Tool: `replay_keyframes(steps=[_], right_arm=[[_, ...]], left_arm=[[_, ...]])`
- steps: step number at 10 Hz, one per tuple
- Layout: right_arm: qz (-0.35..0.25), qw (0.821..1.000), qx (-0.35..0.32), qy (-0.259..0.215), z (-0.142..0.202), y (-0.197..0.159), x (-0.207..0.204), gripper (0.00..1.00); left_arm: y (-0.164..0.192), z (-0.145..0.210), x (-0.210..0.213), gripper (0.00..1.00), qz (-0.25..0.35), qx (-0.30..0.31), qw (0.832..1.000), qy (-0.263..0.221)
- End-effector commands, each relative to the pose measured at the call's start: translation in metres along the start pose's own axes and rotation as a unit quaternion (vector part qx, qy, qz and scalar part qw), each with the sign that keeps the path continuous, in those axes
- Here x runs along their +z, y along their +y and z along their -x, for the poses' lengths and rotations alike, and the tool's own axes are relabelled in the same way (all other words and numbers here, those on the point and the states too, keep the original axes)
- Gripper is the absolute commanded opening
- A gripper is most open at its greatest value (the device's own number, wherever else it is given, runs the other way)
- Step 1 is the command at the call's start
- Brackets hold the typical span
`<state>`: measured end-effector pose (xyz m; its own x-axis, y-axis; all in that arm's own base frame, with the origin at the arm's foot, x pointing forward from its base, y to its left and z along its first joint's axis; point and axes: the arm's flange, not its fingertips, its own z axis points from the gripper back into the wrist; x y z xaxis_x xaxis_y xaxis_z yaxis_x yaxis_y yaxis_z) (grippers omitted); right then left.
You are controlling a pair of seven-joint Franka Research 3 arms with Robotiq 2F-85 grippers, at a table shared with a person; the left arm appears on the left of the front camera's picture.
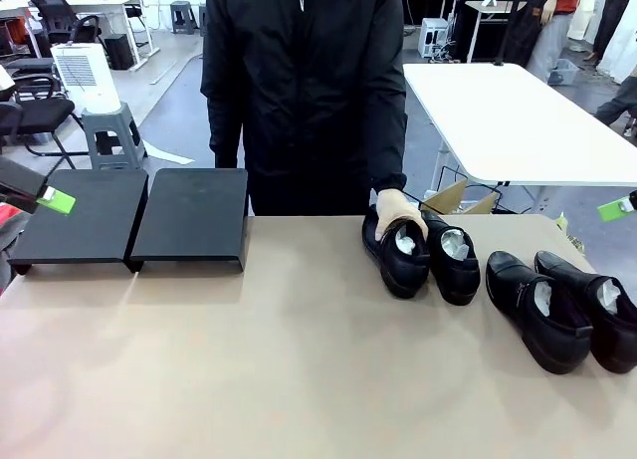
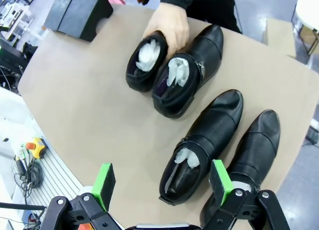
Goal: Organize the shoes by placing them on the stand.
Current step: Pick up one Shoe and place it in the middle of the table.
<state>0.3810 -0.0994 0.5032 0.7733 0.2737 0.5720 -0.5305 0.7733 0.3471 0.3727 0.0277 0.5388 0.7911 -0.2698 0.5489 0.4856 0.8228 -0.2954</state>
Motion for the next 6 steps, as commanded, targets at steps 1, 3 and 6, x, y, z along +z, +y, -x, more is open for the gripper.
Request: replay_keyframes(steps=[1,3,6], right_arm=[[-0.011,1.0,0.009,-0.012,-0.002,-0.003,0.0,1.0],[-0.011,1.0,0.009,-0.012,-0.002,-0.003,0.0,1.0],[0.063,0.998,-0.011,0.025,0.003,0.014,-0.006,1.0]], left_arm=[[0.001,0.001,0.002,1.0,0.006,-0.008,1.0,-0.001],[0.001,0.001,0.002,1.0,0.006,-0.008,1.0,-0.001],[0.001,0.001,0.002,1.0,0.006,-0.008,1.0,-0.001]])
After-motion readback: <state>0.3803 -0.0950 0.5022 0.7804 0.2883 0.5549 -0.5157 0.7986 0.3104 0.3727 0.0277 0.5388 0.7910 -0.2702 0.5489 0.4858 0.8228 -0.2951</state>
